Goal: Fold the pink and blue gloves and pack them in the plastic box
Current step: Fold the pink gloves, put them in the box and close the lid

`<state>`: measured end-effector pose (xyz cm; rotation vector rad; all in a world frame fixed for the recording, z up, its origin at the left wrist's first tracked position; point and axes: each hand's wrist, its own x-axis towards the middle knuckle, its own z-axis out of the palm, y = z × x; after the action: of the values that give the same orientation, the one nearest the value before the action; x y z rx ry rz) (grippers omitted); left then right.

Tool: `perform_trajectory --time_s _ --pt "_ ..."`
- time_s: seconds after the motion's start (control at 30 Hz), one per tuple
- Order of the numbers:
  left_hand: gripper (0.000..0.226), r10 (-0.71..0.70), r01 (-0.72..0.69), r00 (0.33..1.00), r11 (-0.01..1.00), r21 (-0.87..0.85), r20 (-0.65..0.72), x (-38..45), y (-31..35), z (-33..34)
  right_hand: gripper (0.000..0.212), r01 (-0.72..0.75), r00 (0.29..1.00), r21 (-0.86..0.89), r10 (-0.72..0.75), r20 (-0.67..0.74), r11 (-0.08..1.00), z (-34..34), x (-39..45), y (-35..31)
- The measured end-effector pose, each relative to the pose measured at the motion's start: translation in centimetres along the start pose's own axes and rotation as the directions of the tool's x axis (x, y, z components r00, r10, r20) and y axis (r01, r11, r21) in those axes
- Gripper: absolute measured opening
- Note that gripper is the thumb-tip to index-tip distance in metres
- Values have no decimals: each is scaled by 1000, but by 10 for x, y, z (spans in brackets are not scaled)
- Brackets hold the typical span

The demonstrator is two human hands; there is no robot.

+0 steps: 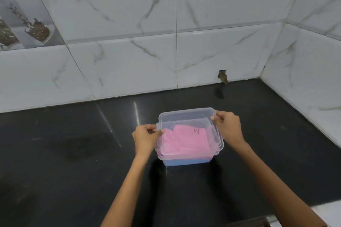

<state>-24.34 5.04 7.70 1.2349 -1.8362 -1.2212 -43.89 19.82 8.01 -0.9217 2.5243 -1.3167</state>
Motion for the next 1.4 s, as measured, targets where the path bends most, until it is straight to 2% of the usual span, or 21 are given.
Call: perform_trajectory --time_s 0.1,0.3,0.43,0.57,0.83,1.13,1.3,1.4 --pt "11 -37 35 999 997 72 24 4 -4 2 16 6 999 -162 1 43 987 17 -2 4" --pt "18 -76 75 997 992 99 15 7 -17 -1 43 45 978 -351 31 207 935 42 -17 8" --pt "18 -139 139 990 990 7 30 7 -25 -2 53 270 938 -553 -86 335 788 52 -23 7" --pt "14 -190 193 981 976 -105 41 8 -30 -2 59 444 825 -443 -163 541 779 67 -30 1" --pt "18 -246 260 965 941 -219 87 11 -37 -3 59 590 741 -390 -283 608 706 88 -26 -8" --pt "14 -260 288 956 922 -258 137 15 -48 -2 60 597 767 -398 -350 539 696 99 -26 -1" --pt "22 -270 341 914 915 -215 302 7 -50 0 60 601 768 -400 -361 529 692 100 -26 1" --pt "24 -310 374 906 905 -202 289 8 -47 -4 61 603 766 -397 -364 529 692 100 -25 1"
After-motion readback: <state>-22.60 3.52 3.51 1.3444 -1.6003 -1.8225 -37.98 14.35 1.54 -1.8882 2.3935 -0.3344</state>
